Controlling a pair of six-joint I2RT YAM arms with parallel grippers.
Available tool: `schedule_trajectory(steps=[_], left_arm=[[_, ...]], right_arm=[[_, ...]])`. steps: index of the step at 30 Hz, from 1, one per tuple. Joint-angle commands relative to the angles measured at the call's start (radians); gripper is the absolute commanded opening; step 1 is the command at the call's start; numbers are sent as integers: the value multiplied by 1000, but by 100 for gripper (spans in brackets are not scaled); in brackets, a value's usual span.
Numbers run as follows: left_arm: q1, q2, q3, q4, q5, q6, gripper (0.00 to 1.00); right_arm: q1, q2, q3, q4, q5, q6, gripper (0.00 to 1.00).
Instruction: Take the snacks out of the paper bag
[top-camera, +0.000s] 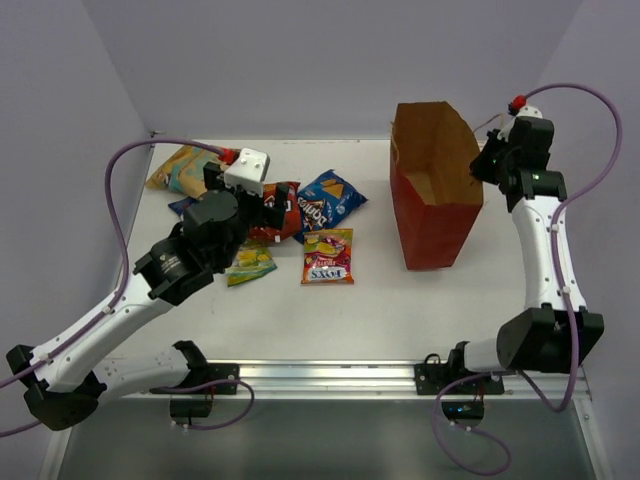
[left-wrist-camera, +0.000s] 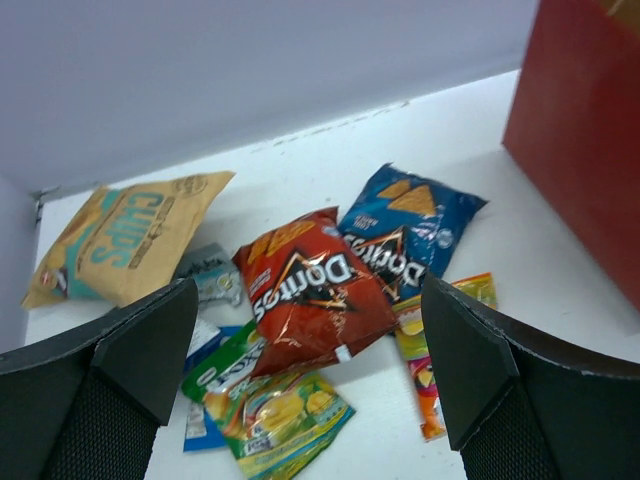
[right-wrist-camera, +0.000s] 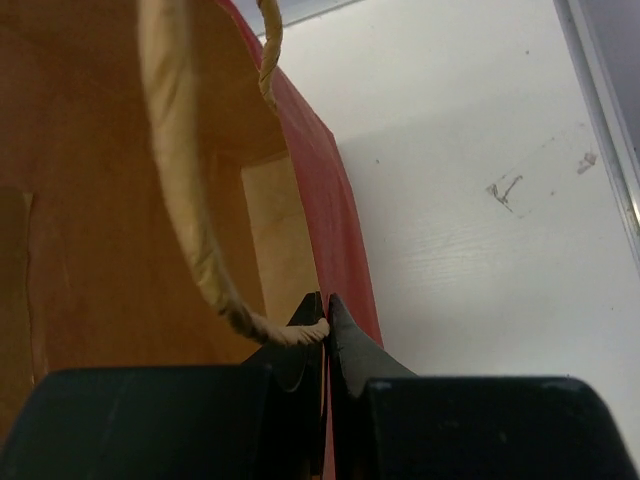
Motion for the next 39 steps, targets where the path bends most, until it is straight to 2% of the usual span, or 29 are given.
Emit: schedule_trajectory(steps=[1,5,7,8,10,11,14,16,19,20,21,25,29,32,39], left_arm=[[40,-14,-9,-80,-84,-49,100],[95,-13,-14,-129,-81,-98,100],[158,-8,-26,-135,-26,-106,100],[187,-5,-29,-137,2,-126,100],[264,6,-26,-143,94,-140,100],[284,10,-20,-143,108,-149,100],[339,20,22,-147,137,-152,100],[359,21,56,-158,154,-152,100],[367,20,124,-183,137,-144,100],[367,18,163,-196,131,-144,100],[367,17,187,-222,128,-144,100],[367,-14,308,-281,85,-143,100],[367,-52,446,-339,16,-103,100],[364,-110,452,-345,5,-54,100],[333,-267,422,-348,7,14,100]], right_arm=[[-40,59,29,37,-109,31,0],[-68,92,-6,71,-124,9,0],[-73,93,-22,79,-120,-3,6],[-74,93,-29,79,-117,-17,16],[-74,89,-37,77,-118,-26,27],[-74,78,-41,74,-117,-35,39],[-73,40,-32,42,-114,-43,62],[-73,-14,-8,2,-121,-49,69],[-74,-120,26,-55,-91,-60,85],[-74,-149,38,-78,-77,-64,96],[-73,-181,46,-91,-66,-64,99],[-73,-362,101,-162,-2,-69,99],[-73,-547,120,-121,46,-81,99],[-64,-676,103,-64,49,-98,99],[54,-836,54,5,92,-184,99]])
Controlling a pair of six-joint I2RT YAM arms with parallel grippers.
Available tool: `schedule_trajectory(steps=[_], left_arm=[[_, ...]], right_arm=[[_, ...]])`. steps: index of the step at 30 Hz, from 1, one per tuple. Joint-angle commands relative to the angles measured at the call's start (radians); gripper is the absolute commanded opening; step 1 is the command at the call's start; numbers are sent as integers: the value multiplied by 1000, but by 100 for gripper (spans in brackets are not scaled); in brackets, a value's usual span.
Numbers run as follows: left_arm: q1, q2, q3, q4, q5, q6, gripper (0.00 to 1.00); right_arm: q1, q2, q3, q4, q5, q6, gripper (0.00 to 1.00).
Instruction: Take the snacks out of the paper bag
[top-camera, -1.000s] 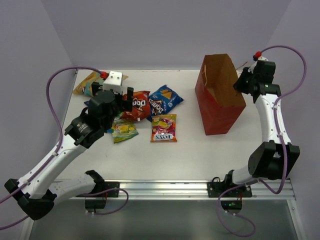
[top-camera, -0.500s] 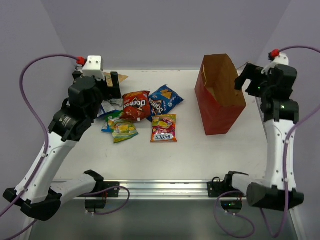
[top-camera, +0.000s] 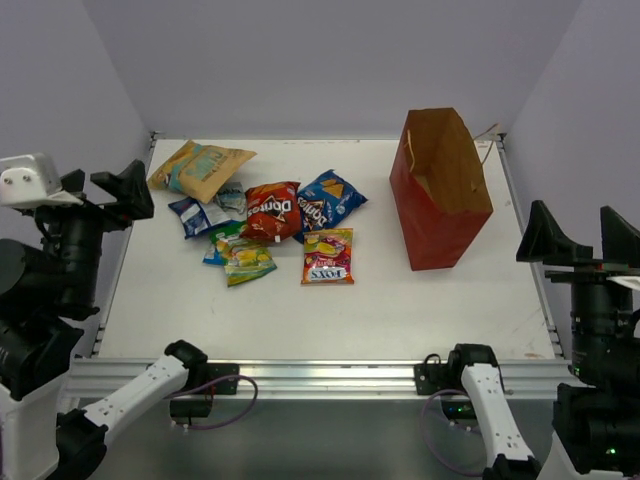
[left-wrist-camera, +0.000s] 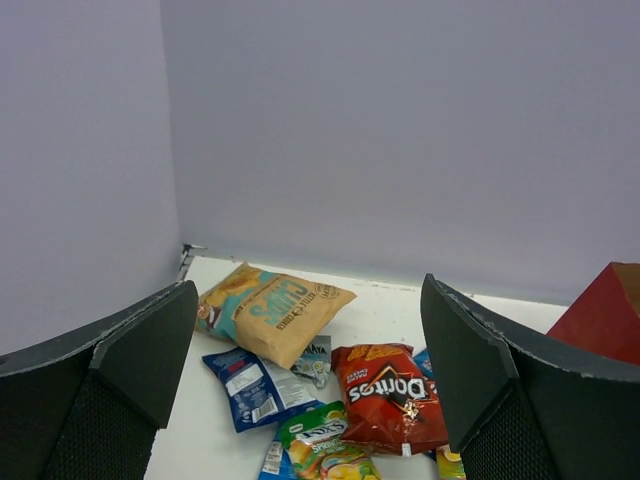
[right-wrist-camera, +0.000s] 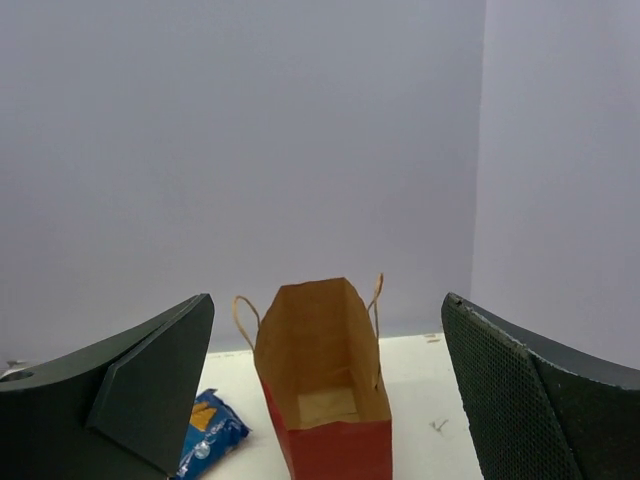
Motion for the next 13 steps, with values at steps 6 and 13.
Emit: schedule_trajectory(steps=[6,13], left_arm=[[-24,-79,12,-65,-58,94,100],[-24,-70,22,-71,-85,119,100]], right_arm=[[70,-99,-105,96,45,-92,99],[116,-97,-80,117,67,-116,99]])
